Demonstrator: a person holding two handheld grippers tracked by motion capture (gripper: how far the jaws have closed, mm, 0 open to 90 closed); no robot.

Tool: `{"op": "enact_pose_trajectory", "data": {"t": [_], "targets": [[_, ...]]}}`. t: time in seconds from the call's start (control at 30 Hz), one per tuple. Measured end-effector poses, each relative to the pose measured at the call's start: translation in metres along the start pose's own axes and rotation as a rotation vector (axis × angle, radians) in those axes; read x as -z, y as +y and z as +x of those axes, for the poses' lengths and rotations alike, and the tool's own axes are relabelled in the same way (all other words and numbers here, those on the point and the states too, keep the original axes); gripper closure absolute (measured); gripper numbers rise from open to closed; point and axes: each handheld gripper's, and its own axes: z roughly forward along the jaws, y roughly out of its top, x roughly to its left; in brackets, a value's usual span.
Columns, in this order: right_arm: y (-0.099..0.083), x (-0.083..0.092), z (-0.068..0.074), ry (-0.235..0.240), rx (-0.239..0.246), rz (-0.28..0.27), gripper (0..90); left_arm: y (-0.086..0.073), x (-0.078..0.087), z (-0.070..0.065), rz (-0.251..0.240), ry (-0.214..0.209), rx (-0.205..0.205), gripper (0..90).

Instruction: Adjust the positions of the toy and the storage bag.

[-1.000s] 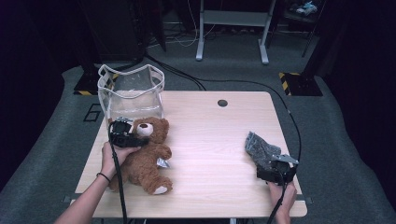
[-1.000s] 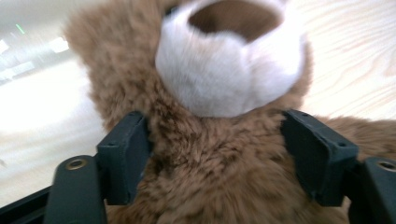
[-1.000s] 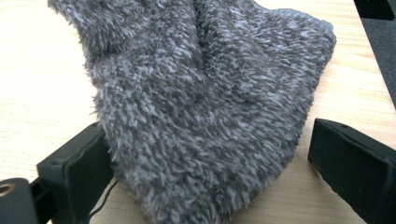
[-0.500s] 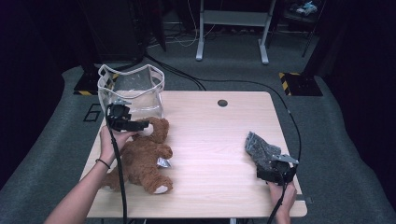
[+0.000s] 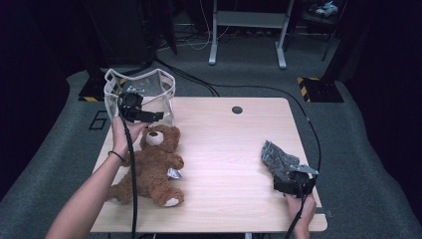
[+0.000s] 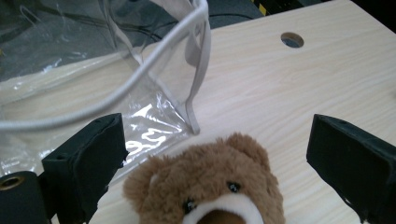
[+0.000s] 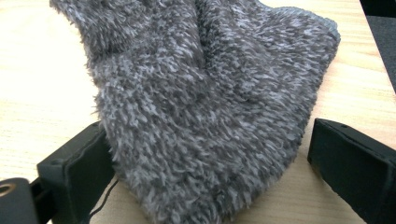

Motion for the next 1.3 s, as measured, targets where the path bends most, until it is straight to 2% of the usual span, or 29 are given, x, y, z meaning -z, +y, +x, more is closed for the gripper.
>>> {"op": "enact_pose_trajectory", "data": {"t": [0.1, 0.17, 0.2, 0.43, 0.57, 0.63, 0.7, 0.73, 0.9, 0.97, 1.03, 1.17, 1.3], "targets": [[0.0, 0.0, 0.0, 0.0, -0.004, 0.002, 2.9, 0.01, -0.004, -0.002, -0.005, 0.012, -0.007, 4.5], [0.0, 0.0, 0.0, 0.0, 0.0, 0.0, 3.0, 0.016, -0.008, -0.003, -0.018, 0.032, -0.028, 4.9], [0.0, 0.0, 0.0, 0.0, 0.0, 0.0, 3.0, 0.018, -0.009, -0.004, -0.009, 0.037, -0.036, 5.4], [0.0, 0.0, 0.0, 0.0, -0.003, 0.001, 3.0, 0.033, -0.024, -0.004, -0.007, 0.034, -0.051, 6.8], [0.0, 0.0, 0.0, 0.001, -0.002, 0.001, 3.0, 0.042, -0.029, -0.004, -0.018, 0.051, -0.061, 10.3], [0.0, 0.0, 0.0, 0.001, -0.003, 0.001, 3.0, 0.047, -0.033, -0.004, -0.022, 0.047, -0.055, 15.0], [0.0, 0.0, 0.0, 0.001, -0.001, 0.0, 3.0, 0.052, -0.035, -0.003, -0.029, 0.054, -0.056, 15.9], [0.0, 0.0, 0.0, 0.001, 0.0, 0.0, 3.0, 0.054, -0.036, -0.004, -0.029, 0.059, -0.057, 20.5], [0.0, 0.0, 0.0, 0.001, 0.0, -0.001, 3.0, 0.063, -0.045, -0.003, -0.022, 0.062, -0.063, 25.6], [0.0, 0.0, 0.0, 0.001, 0.0, -0.001, 3.0, 0.064, -0.051, -0.005, -0.021, 0.082, -0.074, 30.2], [0.0, 0.0, 0.0, 0.002, 0.0, -0.001, 3.1, 0.064, -0.057, -0.006, -0.002, 0.079, -0.087, 33.6], [0.0, 0.0, 0.0, 0.002, 0.001, -0.001, 3.1, 0.064, -0.068, -0.004, 0.003, 0.11, -0.084, 40.2], [0.0, 0.0, 0.0, 0.003, 0.0, -0.001, 3.1, 0.063, -0.075, -0.003, 0.013, 0.093, -0.077, 51.5]]}}
